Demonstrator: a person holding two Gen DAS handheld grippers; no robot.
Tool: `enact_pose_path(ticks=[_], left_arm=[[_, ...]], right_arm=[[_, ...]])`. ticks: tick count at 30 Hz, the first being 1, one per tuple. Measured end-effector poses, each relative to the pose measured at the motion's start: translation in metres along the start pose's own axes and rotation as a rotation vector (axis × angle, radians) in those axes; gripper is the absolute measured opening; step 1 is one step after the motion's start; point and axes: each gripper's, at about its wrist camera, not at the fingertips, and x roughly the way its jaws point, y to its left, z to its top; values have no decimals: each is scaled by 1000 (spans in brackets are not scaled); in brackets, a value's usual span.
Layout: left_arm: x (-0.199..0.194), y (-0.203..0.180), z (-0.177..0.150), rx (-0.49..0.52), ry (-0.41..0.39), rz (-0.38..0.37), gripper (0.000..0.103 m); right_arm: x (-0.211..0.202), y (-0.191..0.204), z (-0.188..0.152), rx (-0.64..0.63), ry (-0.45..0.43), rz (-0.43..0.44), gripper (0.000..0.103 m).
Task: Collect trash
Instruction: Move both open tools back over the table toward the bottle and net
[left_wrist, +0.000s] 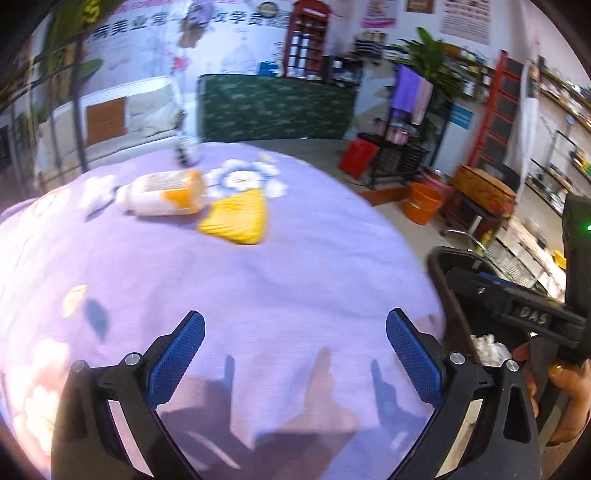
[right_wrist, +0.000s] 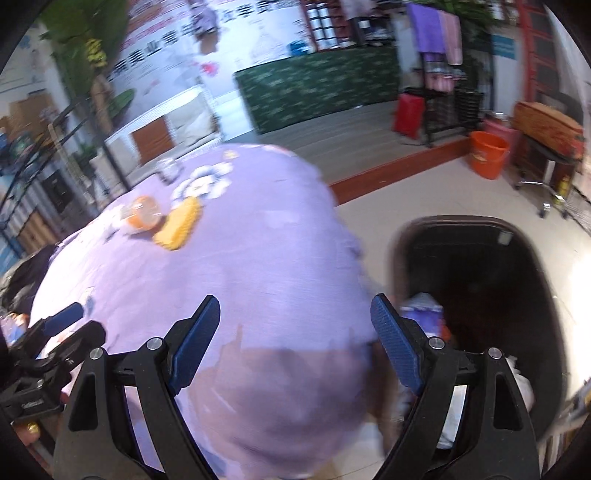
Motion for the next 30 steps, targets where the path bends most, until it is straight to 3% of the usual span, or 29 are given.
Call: enact_pose_path(ticks=[9, 14, 17, 21, 25, 30], left_arm=[[0, 72, 9, -42, 52, 88, 97], [6, 94, 18, -1, 63, 147, 97], [12, 106, 29, 8, 71, 146, 97], [25, 119, 43, 61, 103, 147, 97], [38, 127, 58, 184, 103, 180, 97], [61, 131, 76, 370, 97, 178, 97]], right_arm=[[56, 73, 28, -97, 102, 158, 83], [97, 110, 46, -135, 181, 212, 82], [129, 133, 62, -160, 219, 221, 70], [171, 147, 73, -133, 285, 240, 62], [206, 150, 79, -95, 341, 235, 54], [226, 154, 87, -81, 373, 253, 27]])
